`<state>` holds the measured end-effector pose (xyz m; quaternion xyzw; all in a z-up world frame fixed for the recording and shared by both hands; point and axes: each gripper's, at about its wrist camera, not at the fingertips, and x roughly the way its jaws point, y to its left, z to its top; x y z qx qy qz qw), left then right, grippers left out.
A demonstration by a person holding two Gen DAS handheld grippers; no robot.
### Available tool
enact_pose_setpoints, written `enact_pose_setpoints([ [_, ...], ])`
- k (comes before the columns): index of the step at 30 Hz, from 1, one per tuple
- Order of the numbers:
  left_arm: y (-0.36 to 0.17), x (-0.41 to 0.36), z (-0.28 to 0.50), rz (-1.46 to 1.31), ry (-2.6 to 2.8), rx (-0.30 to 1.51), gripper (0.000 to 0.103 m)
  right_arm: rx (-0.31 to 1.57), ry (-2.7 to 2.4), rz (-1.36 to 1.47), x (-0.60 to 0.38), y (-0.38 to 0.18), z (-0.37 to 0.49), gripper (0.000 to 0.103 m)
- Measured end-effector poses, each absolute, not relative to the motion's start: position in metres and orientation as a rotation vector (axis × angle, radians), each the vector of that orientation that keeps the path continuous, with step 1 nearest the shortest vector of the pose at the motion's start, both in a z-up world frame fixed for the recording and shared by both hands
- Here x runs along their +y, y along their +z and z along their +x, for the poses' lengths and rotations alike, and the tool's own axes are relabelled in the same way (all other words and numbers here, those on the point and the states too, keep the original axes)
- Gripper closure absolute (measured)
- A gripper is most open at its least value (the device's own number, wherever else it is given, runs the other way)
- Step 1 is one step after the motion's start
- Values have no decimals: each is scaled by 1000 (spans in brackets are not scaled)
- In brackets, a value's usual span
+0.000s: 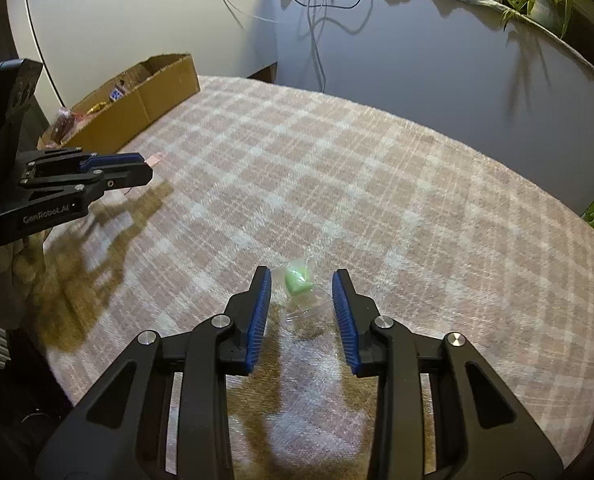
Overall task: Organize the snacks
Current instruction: 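Carry the pink candy with the left tool while the right tool carries the green candy to the box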
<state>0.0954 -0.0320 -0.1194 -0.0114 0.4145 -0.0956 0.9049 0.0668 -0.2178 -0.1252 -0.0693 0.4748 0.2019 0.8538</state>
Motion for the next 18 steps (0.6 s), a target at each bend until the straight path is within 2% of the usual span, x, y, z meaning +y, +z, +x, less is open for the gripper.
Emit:
enact_pose_setpoints([
  [18,-77,10,66,-67,-165,743,85,898,474,-184,-165,-74,77,70],
])
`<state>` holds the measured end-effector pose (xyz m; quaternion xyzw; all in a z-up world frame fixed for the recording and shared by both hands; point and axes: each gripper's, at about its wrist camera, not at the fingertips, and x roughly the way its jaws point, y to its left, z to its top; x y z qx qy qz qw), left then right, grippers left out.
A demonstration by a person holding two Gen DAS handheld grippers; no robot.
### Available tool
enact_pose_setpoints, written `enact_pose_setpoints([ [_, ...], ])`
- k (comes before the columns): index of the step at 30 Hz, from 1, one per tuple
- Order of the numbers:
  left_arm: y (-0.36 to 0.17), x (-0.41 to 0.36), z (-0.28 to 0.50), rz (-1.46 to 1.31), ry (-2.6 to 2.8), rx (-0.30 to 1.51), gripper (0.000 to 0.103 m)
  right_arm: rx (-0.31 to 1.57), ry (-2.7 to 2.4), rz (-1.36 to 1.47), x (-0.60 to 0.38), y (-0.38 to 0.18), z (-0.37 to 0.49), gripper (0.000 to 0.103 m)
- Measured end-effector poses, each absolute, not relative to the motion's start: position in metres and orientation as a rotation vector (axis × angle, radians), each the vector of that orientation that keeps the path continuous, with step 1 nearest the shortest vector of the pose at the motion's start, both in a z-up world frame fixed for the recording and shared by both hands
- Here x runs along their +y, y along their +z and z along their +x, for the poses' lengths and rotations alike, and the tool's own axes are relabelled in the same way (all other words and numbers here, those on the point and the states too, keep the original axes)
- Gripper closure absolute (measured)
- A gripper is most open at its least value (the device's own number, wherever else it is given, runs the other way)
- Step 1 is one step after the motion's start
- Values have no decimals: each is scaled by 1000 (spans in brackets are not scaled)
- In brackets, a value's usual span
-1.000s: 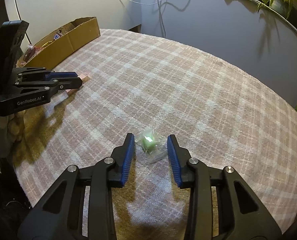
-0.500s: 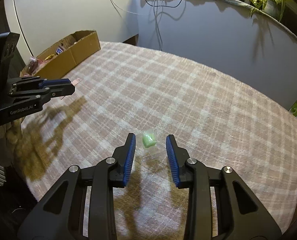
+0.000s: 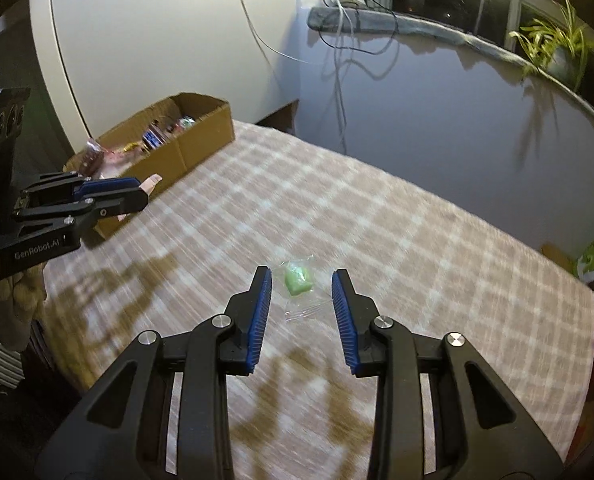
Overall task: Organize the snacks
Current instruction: 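Carry the pink candy with the left tool while the right tool carries the green candy to the box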
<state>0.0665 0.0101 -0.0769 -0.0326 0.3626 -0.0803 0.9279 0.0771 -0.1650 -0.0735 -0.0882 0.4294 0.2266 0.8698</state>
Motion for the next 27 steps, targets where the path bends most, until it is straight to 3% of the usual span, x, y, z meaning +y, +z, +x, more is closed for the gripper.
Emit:
enact_pose_setpoints([
  [27,-56,121,62,-142,8,662,85,817,704,-233,-3,-45,136,70],
])
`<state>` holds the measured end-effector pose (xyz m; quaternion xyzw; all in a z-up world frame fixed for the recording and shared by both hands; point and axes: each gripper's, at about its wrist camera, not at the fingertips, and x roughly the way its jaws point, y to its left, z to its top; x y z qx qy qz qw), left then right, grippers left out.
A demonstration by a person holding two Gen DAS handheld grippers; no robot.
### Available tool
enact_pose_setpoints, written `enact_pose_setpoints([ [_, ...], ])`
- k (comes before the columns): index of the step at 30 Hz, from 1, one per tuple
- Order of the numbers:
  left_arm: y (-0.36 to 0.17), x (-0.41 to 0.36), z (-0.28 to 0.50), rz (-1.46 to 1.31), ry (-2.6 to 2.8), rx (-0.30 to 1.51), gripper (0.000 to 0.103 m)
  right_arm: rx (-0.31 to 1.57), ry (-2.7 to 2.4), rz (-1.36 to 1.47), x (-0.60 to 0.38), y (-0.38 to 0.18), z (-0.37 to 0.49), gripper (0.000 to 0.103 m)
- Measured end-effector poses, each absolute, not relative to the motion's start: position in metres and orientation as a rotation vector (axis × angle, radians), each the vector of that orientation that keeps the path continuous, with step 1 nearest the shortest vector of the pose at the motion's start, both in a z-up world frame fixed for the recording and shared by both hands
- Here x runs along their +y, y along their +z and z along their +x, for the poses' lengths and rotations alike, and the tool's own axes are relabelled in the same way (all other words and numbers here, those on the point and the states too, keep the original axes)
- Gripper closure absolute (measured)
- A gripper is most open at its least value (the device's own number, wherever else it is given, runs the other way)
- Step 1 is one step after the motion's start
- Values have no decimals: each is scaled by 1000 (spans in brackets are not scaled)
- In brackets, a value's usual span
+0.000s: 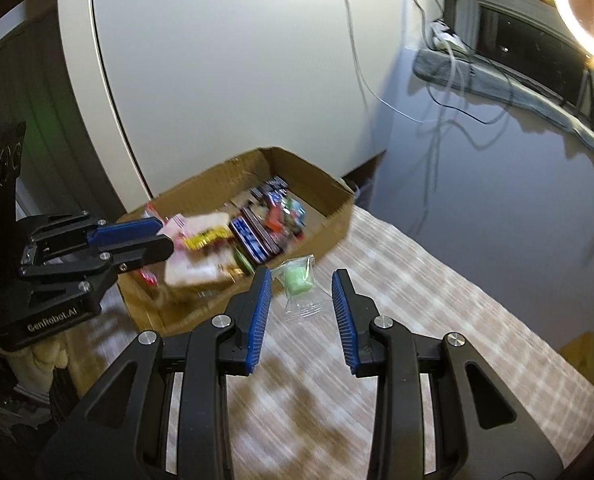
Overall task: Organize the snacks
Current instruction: 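Carry the pink candy with the left tool while the right tool carries the green candy to the box, then open the left tool over the box while the right tool releases the green candy there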
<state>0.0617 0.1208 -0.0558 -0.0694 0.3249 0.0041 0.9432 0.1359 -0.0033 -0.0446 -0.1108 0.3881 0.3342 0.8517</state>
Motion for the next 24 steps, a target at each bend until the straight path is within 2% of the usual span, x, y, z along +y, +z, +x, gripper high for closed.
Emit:
enact_pose_setpoints([
  [24,-57,159,74,-157,81,659,85,872,804,-206,62,-68,182,70],
])
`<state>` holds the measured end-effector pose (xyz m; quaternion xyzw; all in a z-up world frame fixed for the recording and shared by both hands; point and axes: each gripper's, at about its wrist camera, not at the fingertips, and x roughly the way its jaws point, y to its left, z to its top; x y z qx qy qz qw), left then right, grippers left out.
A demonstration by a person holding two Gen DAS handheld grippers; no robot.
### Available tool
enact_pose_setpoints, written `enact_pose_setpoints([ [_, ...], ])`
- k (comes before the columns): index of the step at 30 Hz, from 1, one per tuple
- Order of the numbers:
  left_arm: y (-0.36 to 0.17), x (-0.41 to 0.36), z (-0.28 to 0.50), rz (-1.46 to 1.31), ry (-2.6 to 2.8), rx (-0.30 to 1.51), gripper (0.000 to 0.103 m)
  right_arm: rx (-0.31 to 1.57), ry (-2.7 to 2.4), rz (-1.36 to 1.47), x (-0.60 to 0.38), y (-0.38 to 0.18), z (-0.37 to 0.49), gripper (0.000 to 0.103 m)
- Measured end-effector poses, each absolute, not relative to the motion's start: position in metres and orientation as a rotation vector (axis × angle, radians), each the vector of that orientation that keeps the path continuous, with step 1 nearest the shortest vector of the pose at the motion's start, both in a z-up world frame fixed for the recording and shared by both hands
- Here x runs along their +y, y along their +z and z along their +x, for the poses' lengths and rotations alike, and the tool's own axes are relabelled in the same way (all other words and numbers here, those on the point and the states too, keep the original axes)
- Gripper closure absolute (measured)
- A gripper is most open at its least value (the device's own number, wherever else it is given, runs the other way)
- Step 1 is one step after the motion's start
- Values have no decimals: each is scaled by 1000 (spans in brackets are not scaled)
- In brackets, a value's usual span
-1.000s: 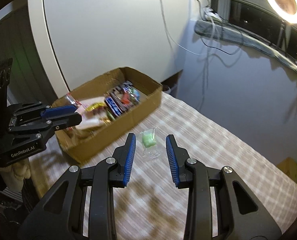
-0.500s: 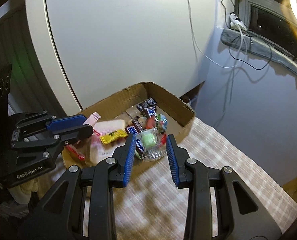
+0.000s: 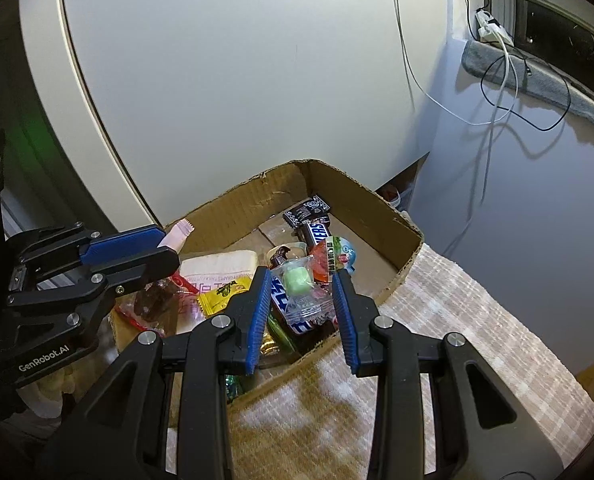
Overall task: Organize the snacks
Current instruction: 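Open the left tool over the box while the right tool releases the green candy there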
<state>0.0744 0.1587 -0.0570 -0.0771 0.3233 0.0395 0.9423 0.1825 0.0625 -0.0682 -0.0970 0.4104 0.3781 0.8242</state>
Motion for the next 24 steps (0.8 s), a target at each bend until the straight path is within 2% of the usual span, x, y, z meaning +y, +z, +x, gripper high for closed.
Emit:
enact_pose_setpoints([
  [8,-58,161,75,-156,96,670,84,892,812,-189,65,-73,188,69],
  [12,-58,161,74,-151,103,675,82,893,809,-193,65,-74,190,57],
  [16,-58,161,73,-149,112,676,64,889,801,-196,66,-74,191,46],
  [22,-57,163,70,-150,124,664,54,886,787,-205,65,-73,190,43],
  [23,-57,164,69,-152,125,663,52,885,784,-208,64,-72,189,39],
  [24,-57,164,68,-154,126,662,51,881,780,-208,63,-71,189,30],
])
